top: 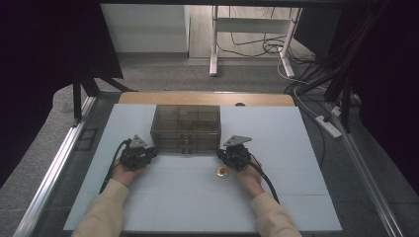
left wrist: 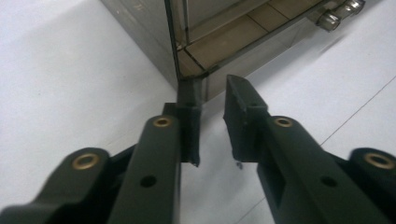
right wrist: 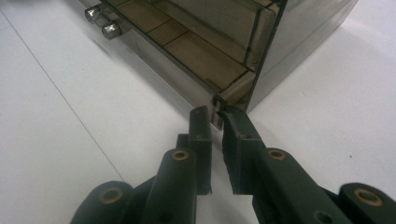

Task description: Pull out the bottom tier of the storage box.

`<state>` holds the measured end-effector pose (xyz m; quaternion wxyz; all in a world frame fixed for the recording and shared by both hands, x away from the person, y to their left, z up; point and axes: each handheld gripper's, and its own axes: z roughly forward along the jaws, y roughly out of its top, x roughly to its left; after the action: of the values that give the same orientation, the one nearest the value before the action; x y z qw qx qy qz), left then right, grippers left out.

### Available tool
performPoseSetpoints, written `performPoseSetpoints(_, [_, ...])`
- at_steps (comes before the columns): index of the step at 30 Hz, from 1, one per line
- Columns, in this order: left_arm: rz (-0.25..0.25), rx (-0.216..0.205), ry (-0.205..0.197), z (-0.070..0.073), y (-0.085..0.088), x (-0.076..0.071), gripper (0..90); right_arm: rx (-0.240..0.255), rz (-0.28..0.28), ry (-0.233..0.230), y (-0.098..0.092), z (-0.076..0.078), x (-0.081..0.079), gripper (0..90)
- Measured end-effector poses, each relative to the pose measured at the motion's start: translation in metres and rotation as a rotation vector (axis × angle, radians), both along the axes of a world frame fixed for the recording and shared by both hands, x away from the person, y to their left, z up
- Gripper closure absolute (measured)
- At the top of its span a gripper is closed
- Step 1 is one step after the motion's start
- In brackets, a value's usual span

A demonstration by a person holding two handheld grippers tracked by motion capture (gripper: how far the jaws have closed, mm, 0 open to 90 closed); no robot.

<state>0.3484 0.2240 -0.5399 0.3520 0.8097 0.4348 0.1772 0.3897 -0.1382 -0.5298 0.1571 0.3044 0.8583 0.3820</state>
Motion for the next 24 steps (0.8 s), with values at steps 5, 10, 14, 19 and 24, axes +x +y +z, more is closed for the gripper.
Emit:
performPoseSetpoints(5, [0.001,0.005,0.000,0.0001,-0.0002,-0.0004,79.0,-0.003,0.004,-0.004,0.0003,-0.0001,-0.0004,81.0])
performPoseSetpoints(10, [-0.003,0.011,-0.001,0.0003,-0.0004,-0.0010,79.3,-0.002,0.005,-0.005,0.0005,-0.0002,-0.0007,81.1])
performPoseSetpoints(14, [-0.002,0.020,-0.001,0.0007,-0.0010,-0.0016,79.5,-0.009,0.008,-0.009,0.0004,0.0000,-0.0011,81.9])
performPoseSetpoints(19, [-0.005,0.028,-0.001,0.0011,-0.0016,-0.0027,79.7,-0.015,0.013,-0.016,0.0005,0.0001,-0.0016,81.9])
performPoseSetpoints(24, [-0.009,0.038,0.001,0.0015,-0.0020,-0.0035,80.0,-0.019,0.014,-0.015,0.0003,0.0008,-0.0021,81.9])
